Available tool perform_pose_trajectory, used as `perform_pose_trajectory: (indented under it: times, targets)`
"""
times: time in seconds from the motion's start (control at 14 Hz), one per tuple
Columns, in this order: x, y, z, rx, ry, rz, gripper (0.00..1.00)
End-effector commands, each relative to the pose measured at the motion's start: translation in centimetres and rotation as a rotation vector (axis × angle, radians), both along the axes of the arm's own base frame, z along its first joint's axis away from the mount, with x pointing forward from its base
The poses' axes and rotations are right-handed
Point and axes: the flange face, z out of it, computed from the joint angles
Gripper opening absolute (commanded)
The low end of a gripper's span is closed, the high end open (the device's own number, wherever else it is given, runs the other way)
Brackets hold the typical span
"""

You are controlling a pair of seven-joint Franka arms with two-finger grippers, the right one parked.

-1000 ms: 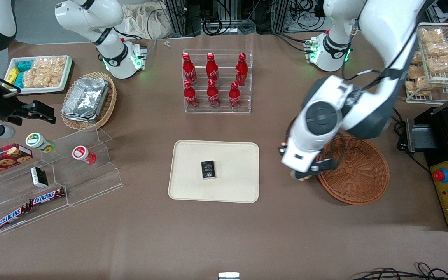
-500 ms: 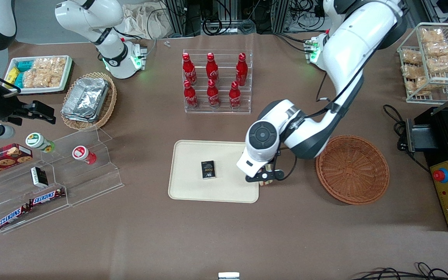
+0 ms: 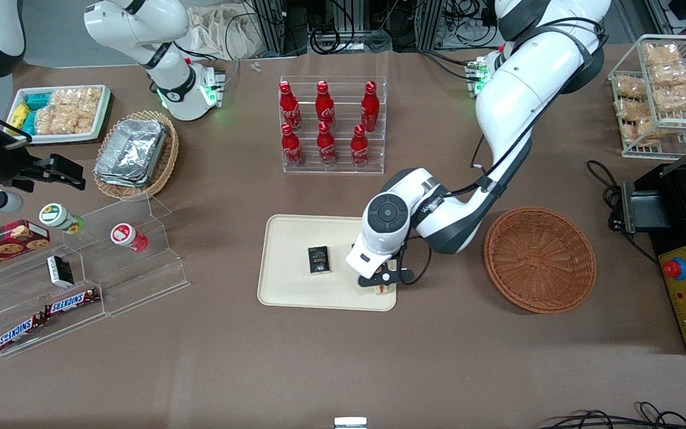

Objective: Place sandwich from basket to tray
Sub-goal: 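Carry the sandwich to the cream tray and release it beside the tissue pack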

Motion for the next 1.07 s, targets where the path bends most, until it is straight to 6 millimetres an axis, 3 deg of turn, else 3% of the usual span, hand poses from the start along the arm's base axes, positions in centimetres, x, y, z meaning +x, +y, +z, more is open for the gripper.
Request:
perform_pose_trajectory:
  times: [0.0,0.07,0.14,0.5,0.64,0.71,1.0]
  targets:
    - [0.4,-1.1,-0.7,0.001,-0.047,0.012,0.74]
    - [0.3,-1.2,-0.7,0.001,-0.057,-0.002,0.9]
    - [0.4,-1.2,-0.6,0.001,-0.065,-0.005,0.99]
    - [0.4,-1.3,-0.8,-0.013,-0.071,-0.007,0.99]
    - [0.9,-0.7,0.4,-0.012,-0.08,0.009,0.99]
    - [1.0,-0.7,2.2,-0.011,-0.103,0.008,0.99]
    - [2.8,5.1,8.9,0.101,-0.078,0.087,0.99]
